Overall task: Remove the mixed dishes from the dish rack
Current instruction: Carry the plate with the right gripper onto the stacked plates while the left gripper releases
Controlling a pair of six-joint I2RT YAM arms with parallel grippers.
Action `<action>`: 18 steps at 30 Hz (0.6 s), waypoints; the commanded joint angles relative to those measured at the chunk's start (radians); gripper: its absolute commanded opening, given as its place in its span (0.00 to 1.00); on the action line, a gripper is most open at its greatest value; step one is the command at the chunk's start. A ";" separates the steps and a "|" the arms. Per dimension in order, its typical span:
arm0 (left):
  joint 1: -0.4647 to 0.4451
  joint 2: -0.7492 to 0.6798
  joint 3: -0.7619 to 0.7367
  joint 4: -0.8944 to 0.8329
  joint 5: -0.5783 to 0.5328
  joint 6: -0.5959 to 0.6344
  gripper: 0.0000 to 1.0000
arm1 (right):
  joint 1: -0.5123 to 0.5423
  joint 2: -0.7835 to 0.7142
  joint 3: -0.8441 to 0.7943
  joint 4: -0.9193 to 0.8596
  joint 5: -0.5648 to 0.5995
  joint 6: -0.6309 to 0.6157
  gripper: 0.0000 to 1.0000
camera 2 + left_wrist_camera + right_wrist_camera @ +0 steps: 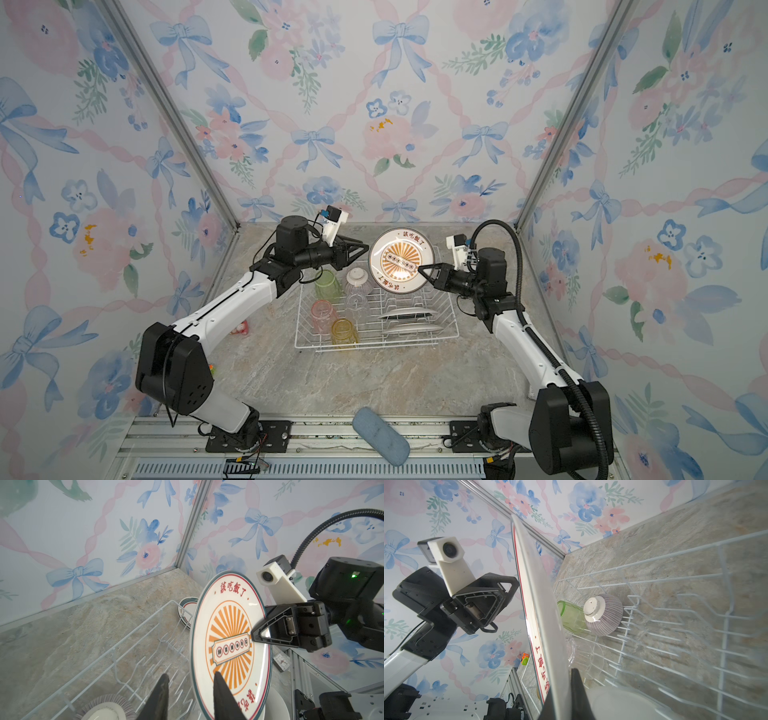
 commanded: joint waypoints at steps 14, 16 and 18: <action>-0.188 -0.146 -0.112 -0.241 -0.461 0.200 0.35 | -0.492 0.009 0.053 -0.219 0.167 -0.054 0.00; -0.188 -0.142 -0.109 -0.240 -0.456 0.203 0.35 | -0.515 0.049 0.040 -0.198 0.187 -0.051 0.00; -0.190 -0.134 -0.104 -0.240 -0.453 0.203 0.35 | -0.532 0.098 0.019 -0.145 0.187 -0.028 0.00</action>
